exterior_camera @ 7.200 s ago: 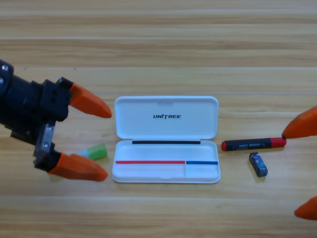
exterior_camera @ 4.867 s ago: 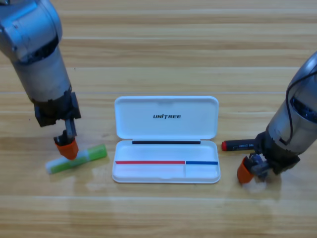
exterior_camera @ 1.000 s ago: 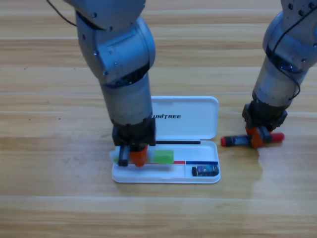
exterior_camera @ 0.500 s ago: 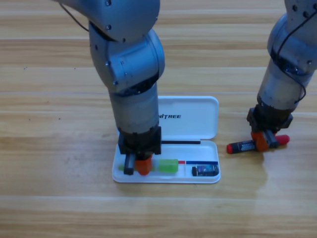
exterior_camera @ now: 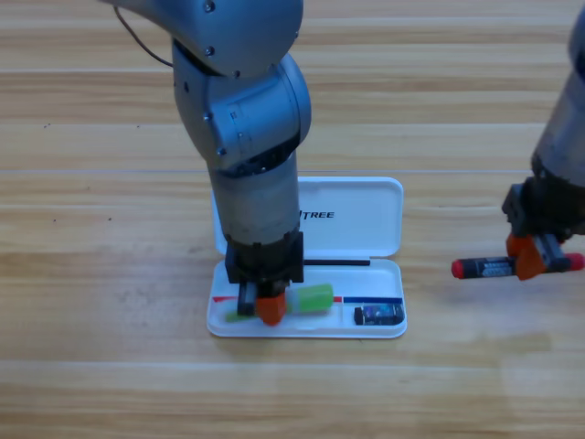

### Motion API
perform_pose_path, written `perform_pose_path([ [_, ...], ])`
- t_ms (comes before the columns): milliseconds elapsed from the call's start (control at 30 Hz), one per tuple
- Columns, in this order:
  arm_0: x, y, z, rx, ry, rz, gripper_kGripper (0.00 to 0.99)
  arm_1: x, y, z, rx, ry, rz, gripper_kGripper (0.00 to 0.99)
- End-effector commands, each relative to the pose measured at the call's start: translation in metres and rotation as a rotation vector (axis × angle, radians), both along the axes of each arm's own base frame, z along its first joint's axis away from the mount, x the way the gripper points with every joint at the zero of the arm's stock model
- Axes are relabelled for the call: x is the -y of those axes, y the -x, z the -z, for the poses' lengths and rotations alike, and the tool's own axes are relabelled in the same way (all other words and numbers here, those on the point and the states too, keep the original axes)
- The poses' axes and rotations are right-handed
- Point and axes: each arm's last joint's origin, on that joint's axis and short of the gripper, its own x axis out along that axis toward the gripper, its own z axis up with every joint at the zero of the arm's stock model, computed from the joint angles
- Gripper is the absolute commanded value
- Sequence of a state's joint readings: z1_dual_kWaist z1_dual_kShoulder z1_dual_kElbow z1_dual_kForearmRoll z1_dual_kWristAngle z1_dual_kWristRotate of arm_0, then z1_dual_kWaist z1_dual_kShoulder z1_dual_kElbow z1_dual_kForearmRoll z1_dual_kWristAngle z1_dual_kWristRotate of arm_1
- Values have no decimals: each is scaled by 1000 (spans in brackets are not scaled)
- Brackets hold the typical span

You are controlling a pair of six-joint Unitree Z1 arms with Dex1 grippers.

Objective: Clean up eraser and pencils

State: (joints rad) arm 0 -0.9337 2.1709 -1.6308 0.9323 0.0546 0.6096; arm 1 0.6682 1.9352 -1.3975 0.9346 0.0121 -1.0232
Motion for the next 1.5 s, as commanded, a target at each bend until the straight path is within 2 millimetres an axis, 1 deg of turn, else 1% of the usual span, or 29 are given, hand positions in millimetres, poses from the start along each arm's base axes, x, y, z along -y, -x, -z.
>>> perform_pose_path([
  [33, 8, 6, 19, -32, -57, 7, 990, -3, 32, -19, -34, -33, -36, 0],
  [233, 7, 6, 14, -32, -57, 3, 990, -12, 42, -24, -46, -53, -47, 0],
  [333, 5, 7, 5, -29, -57, 1, 990, -26, 51, -24, -49, -56, -68, 0],
  [400, 1, 10, -10, -24, -53, 1, 990, -39, 53, -20, -54, -54, -75, 0],
  [500, -13, 19, -49, -1, -26, 3, 990, -60, 50, -12, -59, -47, -81, 0],
  [567, -31, 24, -80, 19, 4, -12, 990, -77, 45, -6, -55, -46, -79, 0],
  [633, -60, 25, -110, 45, 53, -47, 990, -95, 37, 2, -52, -48, -71, 0],
  [667, -78, 25, -122, 55, 75, -68, 990, -103, 32, 7, -52, -49, -62, 0],
  [733, -115, 24, -138, 58, 116, -106, 990, -120, 24, 15, -42, -50, -52, 0],
  [800, -151, 22, -148, 67, 141, -151, 990, -133, 16, 24, -23, -40, -50, 0],
  [867, -181, 20, -151, 70, 148, -195, 990, -143, 10, 31, -8, -35, -50, 0],
  [933, -204, 20, -153, 77, 148, -229, 990, -152, 6, 40, -3, -27, -54, 0],
  [1000, -223, 19, -152, 78, 149, -254, 990, -159, 2, 46, 4, -23, -54, 0],
  [1033, -228, 20, -151, 75, 147, -261, 990, -162, -1, 49, 12, -21, -54, 0],
  [1100, -234, 19, -147, 67, 141, -274, 990, -169, -4, 55, 20, -17, -56, 0],
  [1267, -235, 20, -141, 44, 141, -277, 990, -181, -8, 61, 33, -26, -55, 0],
  [1500, -235, 20, -133, 22, 146, -283, 990, -193, 0, 59, 41, -42, -63, 0],
])
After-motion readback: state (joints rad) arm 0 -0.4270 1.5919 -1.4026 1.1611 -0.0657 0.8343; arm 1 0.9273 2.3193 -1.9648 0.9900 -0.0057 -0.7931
